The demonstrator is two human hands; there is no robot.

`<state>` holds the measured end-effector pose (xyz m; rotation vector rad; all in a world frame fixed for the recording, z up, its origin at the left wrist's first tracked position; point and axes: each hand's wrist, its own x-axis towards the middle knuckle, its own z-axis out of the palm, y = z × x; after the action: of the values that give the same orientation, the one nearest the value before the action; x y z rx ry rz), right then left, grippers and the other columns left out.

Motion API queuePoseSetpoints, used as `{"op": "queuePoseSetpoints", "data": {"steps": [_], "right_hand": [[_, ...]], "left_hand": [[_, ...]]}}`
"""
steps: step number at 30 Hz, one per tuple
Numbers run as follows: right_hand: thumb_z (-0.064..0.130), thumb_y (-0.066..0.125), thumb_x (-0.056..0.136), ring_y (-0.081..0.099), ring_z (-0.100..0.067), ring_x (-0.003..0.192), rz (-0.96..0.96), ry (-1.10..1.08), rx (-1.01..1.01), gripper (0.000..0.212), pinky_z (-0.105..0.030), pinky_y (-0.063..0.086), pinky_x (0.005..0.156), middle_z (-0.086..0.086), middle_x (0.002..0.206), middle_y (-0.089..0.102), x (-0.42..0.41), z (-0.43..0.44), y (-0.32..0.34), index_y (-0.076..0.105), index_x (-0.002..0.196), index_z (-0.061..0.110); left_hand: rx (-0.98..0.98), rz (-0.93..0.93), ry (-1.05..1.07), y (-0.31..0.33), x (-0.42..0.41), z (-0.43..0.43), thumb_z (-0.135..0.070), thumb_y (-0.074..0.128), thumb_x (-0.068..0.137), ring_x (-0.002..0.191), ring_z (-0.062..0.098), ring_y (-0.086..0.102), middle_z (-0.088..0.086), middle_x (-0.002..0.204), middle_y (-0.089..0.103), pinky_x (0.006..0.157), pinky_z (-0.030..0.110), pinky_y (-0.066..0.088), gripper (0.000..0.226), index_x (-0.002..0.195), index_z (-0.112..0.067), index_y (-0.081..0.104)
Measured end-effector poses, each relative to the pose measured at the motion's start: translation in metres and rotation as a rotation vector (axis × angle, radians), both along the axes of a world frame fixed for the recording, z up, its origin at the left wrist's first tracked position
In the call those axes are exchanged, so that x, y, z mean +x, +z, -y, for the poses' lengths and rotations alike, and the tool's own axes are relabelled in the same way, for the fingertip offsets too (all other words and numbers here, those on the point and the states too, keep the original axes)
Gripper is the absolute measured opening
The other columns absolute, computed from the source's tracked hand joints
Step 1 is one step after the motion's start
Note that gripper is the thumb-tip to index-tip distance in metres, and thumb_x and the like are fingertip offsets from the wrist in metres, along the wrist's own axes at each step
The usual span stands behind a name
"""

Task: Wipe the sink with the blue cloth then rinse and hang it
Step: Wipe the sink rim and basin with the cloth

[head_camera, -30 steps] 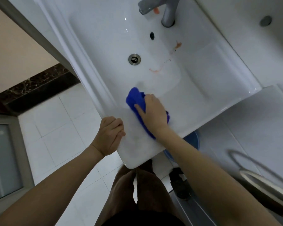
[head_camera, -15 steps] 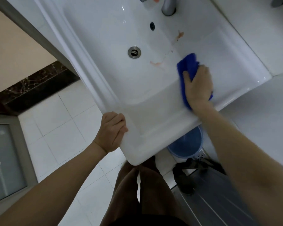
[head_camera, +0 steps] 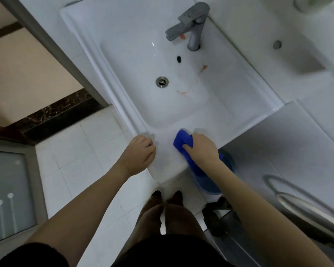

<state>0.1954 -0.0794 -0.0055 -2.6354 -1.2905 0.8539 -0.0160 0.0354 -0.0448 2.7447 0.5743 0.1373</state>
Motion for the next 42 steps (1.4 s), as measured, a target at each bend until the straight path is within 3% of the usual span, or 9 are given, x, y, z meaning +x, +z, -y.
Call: {"op": "queuePoseSetpoints", "data": {"steps": [5,9,13,21,24,29,31,34,42], "right_hand": [[0.041,0.055,0.096,0.049,-0.009,0.060,-0.167,-0.281,0.185,0.030,-0.021,0.034,0.053,0.004,0.072,0.053,-0.018,0.064,0.031,0.050,0.082,0.015],[0.037,0.066,0.090,0.050,-0.012,0.057,-0.479,-0.554,0.399,0.032,-0.019,0.040,0.053,-0.003,0.067,0.056,-0.050,0.101,0.051,0.053,0.075,0.011],[0.039,0.068,0.088,0.060,-0.017,0.064,-0.546,-0.632,0.587,0.034,-0.033,0.051,0.062,-0.011,0.076,0.065,-0.069,0.096,0.084,0.058,0.085,0.007],[0.029,0.067,0.091,0.054,-0.005,0.055,-0.605,-0.368,0.640,0.029,-0.011,0.043,0.048,0.000,0.069,0.056,-0.105,0.066,0.107,0.052,0.081,0.006],[0.033,0.067,0.090,0.056,-0.016,0.062,-0.609,-0.253,0.521,0.031,-0.015,0.045,0.050,-0.001,0.071,0.057,-0.135,0.062,0.091,0.053,0.084,0.006],[0.039,0.067,0.089,0.062,-0.028,0.074,-0.592,-0.110,0.372,0.034,-0.038,0.051,0.067,-0.011,0.079,0.063,-0.203,0.044,0.071,0.053,0.082,0.009],[0.039,0.067,0.089,0.062,-0.024,0.074,-0.595,-0.048,0.355,0.032,-0.033,0.049,0.067,-0.009,0.079,0.064,-0.238,0.027,0.071,0.054,0.083,0.010],[0.038,0.067,0.089,0.057,-0.014,0.067,-0.590,0.022,0.353,0.032,-0.021,0.042,0.059,-0.003,0.075,0.061,-0.292,-0.004,0.072,0.054,0.084,0.009],[0.035,0.069,0.087,0.064,-0.040,0.072,-0.632,-0.047,0.348,0.029,-0.047,0.055,0.064,-0.019,0.080,0.065,-0.399,-0.084,0.073,0.056,0.087,0.009]], "left_hand": [[-0.203,-0.094,0.120,0.041,-0.025,0.034,-0.033,0.037,0.089,0.110,0.018,0.052,-0.002,0.106,0.065,0.088,0.030,0.043,0.036,0.097,-0.016,0.068],[-0.376,-0.060,0.354,0.072,-0.055,0.077,-0.039,0.031,0.092,0.103,0.012,0.055,-0.008,0.105,0.064,0.088,0.027,0.044,0.043,0.108,-0.022,0.067],[-0.354,0.134,0.589,0.097,-0.095,0.101,-0.034,0.039,0.098,0.110,0.000,0.048,-0.017,0.113,0.061,0.089,0.004,0.030,0.033,0.118,-0.025,0.064],[-0.352,0.200,0.978,0.086,-0.199,0.164,-0.043,0.033,0.094,0.112,0.004,0.051,-0.018,0.113,0.057,0.092,0.020,0.038,0.043,0.116,-0.022,0.064],[-0.435,0.187,1.194,0.067,-0.247,0.210,-0.037,0.036,0.096,0.114,0.009,0.053,-0.014,0.114,0.060,0.096,0.025,0.041,0.039,0.117,-0.020,0.064],[-0.473,0.198,1.554,0.063,-0.319,0.263,-0.019,0.049,0.099,0.114,0.015,0.056,-0.007,0.115,0.064,0.093,0.026,0.039,0.022,0.114,-0.019,0.066],[-0.453,0.217,1.648,0.066,-0.348,0.267,-0.017,0.051,0.098,0.112,0.015,0.057,-0.007,0.113,0.065,0.091,0.028,0.041,0.021,0.111,-0.019,0.067],[-0.452,0.228,1.718,0.066,-0.393,0.256,-0.018,0.050,0.099,0.112,0.016,0.057,-0.006,0.115,0.065,0.092,0.030,0.043,0.022,0.112,-0.018,0.067],[-0.491,0.235,1.599,0.073,-0.487,0.144,-0.018,0.049,0.099,0.107,0.012,0.057,-0.007,0.112,0.066,0.089,0.025,0.040,0.023,0.113,-0.016,0.068]]}}
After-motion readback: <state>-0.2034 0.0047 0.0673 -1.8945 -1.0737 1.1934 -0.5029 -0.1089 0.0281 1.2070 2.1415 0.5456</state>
